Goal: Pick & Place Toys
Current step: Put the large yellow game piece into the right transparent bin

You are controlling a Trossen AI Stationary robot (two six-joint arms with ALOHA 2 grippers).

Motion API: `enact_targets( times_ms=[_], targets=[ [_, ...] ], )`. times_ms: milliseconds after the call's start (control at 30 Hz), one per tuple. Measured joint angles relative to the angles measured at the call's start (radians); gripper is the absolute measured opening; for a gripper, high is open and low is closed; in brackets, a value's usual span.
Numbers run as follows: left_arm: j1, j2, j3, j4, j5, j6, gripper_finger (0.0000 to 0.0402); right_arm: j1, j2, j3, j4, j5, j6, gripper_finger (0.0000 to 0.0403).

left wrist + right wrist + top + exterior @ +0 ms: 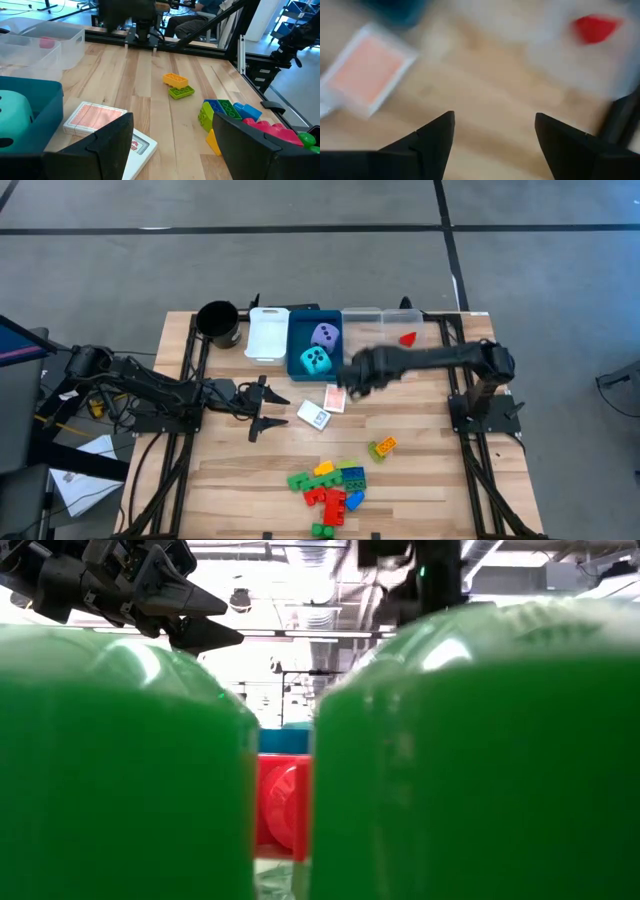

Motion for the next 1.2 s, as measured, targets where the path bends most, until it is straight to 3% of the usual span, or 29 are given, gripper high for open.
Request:
enact_targets(
  times_ms=[167, 367, 500, 733, 900, 1200],
  targets=[
    [0.000, 0.000, 0.000, 0.000, 0.000, 0.000, 0.0266, 0.216, 0.000, 0.000, 0.051, -0.021, 0.225, 0.0270],
    [0.000, 0.000, 0.000, 0.000, 0.000, 0.000, 0.0266, 0.423, 0.000, 0.000, 0.028, 0.050, 0.656, 0.0270],
    [0.000, 0.000, 0.000, 0.003, 0.000, 0.000, 0.0266, 0.517, 0.000, 0.000, -0.043, 0.041, 0.944, 0.0270],
    [0.000, 0.000, 0.000, 0.075, 0.000, 0.018, 0.0266, 0.611, 0.000, 0.000, -0.135, -0.065, 1.321, 0.0270],
    [0.000, 0.000, 0.000, 0.185, 0.000, 0.181, 0.0266, 0.600, 0.000, 0.000, -0.093, -0.102, 1.369, 0.0270],
    [0.017, 0.000, 0.000, 0.360, 0.000, 0.192, 0.0266, 0.475, 0.041, -0.001, -0.056, -0.078, 1.371, 0.0270]
  ],
)
